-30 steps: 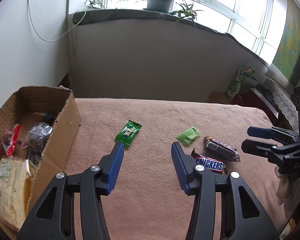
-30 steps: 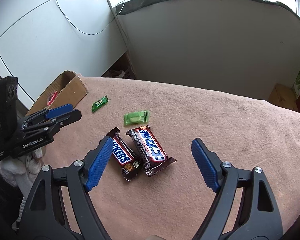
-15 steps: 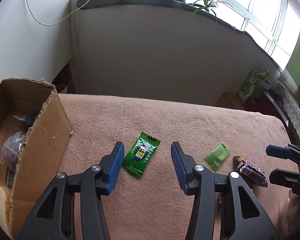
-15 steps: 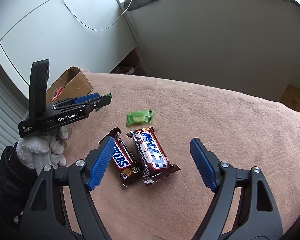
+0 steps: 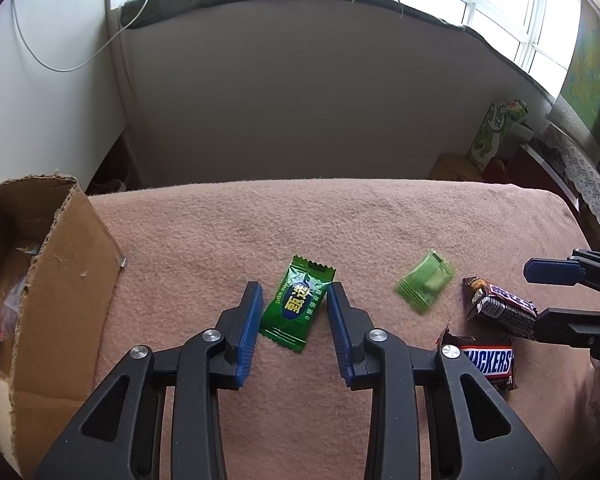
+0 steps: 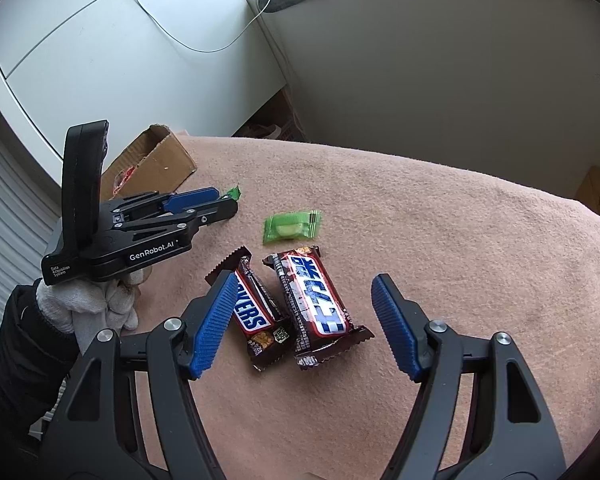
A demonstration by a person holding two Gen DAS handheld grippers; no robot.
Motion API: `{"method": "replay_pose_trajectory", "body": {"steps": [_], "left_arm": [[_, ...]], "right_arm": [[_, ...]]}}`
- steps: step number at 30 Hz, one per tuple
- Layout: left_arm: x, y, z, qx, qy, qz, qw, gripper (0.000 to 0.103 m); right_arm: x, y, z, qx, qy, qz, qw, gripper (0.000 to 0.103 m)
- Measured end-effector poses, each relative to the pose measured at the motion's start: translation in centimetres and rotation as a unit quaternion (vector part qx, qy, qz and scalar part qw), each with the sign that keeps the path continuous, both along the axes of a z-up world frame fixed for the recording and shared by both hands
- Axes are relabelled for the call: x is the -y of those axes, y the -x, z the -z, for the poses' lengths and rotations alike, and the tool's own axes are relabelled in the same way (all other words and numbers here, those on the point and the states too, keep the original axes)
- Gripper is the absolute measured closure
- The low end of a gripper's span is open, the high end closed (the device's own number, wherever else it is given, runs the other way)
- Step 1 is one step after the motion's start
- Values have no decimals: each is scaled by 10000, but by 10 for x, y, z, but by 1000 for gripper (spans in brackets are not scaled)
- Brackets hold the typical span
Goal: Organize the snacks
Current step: 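Grasp the green wrapped candy with the left gripper while the right grasps a Snickers bar, then carry the green candy and Snickers bar over the cardboard box with both grippers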
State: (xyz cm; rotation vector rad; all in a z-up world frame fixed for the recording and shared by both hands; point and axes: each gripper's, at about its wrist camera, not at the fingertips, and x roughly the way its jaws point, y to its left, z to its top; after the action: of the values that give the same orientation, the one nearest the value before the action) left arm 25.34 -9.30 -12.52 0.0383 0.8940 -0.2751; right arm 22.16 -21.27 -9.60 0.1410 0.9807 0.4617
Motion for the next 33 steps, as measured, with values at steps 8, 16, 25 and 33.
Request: {"method": "replay_pose_trajectory", "body": {"steps": [8, 16, 25, 33], "left_arm": [[10, -1, 2, 52, -243, 37, 9997, 77], [3, 1, 2, 1, -73, -41, 10000, 82], [-4, 11, -2, 37, 13, -135, 9999, 83], [-7, 27, -12, 119, 128, -100, 9998, 83]], "right_arm": [[-17, -2, 11, -155, 202, -208, 9995, 46], [1, -11, 24, -458, -279, -32, 9986, 70], [-5, -3, 18, -264, 4, 8, 9997, 73], [-1, 9, 4, -54, -24, 213, 9998, 73]]}}
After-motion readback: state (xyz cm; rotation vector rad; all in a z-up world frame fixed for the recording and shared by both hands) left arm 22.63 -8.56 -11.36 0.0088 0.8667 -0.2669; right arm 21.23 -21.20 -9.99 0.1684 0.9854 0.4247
